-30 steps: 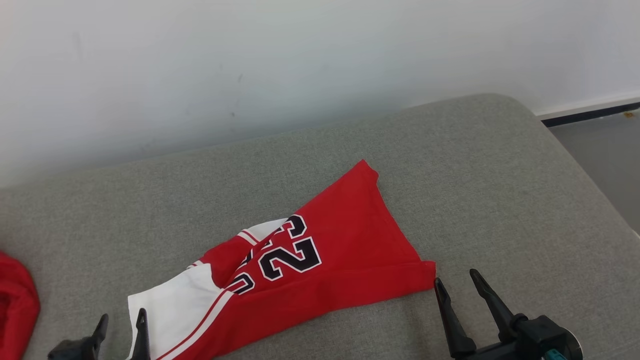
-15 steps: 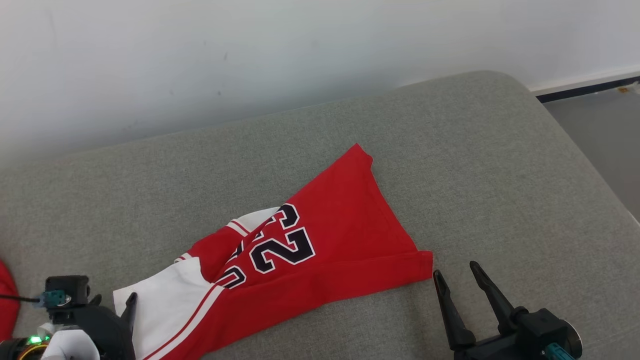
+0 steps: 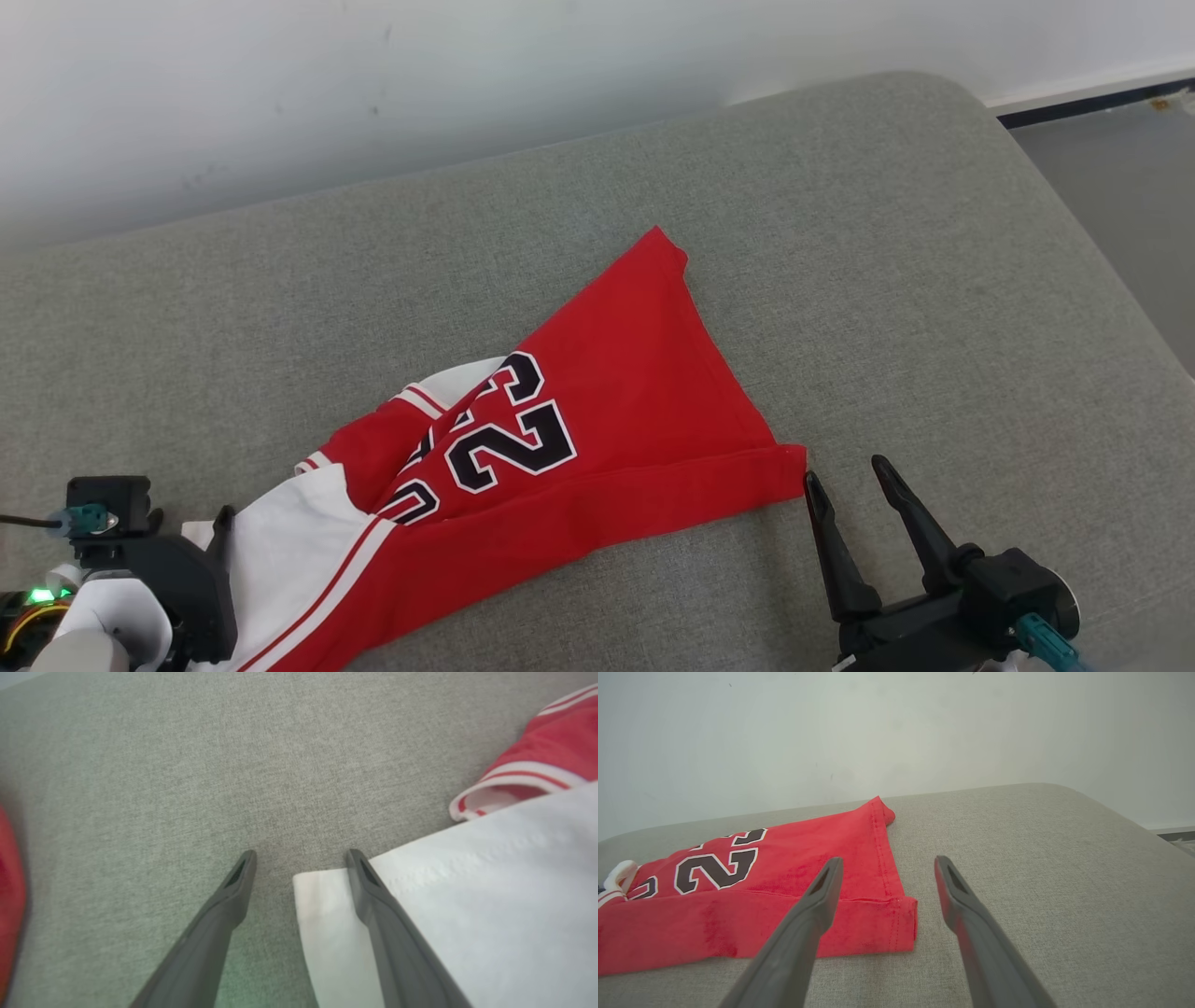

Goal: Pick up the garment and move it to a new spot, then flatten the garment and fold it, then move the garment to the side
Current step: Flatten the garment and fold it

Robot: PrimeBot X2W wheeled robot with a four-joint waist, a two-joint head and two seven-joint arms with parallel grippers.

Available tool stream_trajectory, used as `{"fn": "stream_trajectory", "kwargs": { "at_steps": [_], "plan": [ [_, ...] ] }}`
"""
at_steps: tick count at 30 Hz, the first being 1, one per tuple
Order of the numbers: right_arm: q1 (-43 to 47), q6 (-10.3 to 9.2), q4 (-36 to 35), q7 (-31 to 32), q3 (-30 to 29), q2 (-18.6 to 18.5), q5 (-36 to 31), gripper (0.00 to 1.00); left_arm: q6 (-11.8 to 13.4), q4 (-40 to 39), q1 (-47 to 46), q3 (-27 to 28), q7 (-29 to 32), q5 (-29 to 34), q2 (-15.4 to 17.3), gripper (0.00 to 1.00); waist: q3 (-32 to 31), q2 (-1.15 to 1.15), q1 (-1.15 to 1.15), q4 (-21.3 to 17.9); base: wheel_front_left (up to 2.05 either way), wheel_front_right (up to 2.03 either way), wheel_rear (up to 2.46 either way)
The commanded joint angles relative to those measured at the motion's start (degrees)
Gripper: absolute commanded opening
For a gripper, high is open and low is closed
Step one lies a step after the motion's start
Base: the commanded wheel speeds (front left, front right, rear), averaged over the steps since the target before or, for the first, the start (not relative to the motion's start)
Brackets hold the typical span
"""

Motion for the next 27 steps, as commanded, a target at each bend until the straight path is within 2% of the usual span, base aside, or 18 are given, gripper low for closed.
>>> {"fn": "stream_trajectory", "kwargs": {
  "at_steps": [1,13,14,15,16,27],
  "plan": [
    [-0.6,-0.04,0.0,0.0,-0.1,0.2,-0.2,1.00,0.6,0.1,2.2,-0.1,1.1,-0.1,0.0,1.00,0.3,0.00,-0.01,-0.2,0.00,0.00,0.00],
    [0.2,-0.04,0.1,0.0,-1.1,0.4,-0.3,1.00,2.1,-12.3,9.2,-0.9,6.8,-1.2,-0.3,1.00,-0.1,0.00,-0.01,1.1,0.00,0.00,0.00],
    [0.2,-0.04,0.2,0.0,-1.0,0.4,-0.3,1.00,2.1,-13.2,9.5,-0.9,7.3,-1.3,-0.2,0.77,-0.2,0.00,-0.01,1.3,0.00,0.00,0.00],
    [0.1,-0.04,0.2,0.0,-0.8,0.4,-0.2,1.00,2.2,-13.9,9.8,-1.0,8.0,-1.5,-0.1,0.20,-0.3,0.00,-0.01,1.3,0.00,0.00,0.00],
    [-0.1,-0.04,0.3,0.0,-0.7,0.4,-0.2,1.00,2.1,-14.5,10.0,-1.1,8.5,-1.7,0.0,0.00,-0.4,0.00,-0.01,1.3,0.00,0.00,0.00],
    [-0.8,-0.04,1.2,0.0,-0.3,-0.1,0.6,1.00,2.4,-19.0,10.5,0.5,4.8,-3.2,0.5,0.00,-0.9,0.00,-0.01,1.2,0.00,0.00,0.00]
  ]
}}
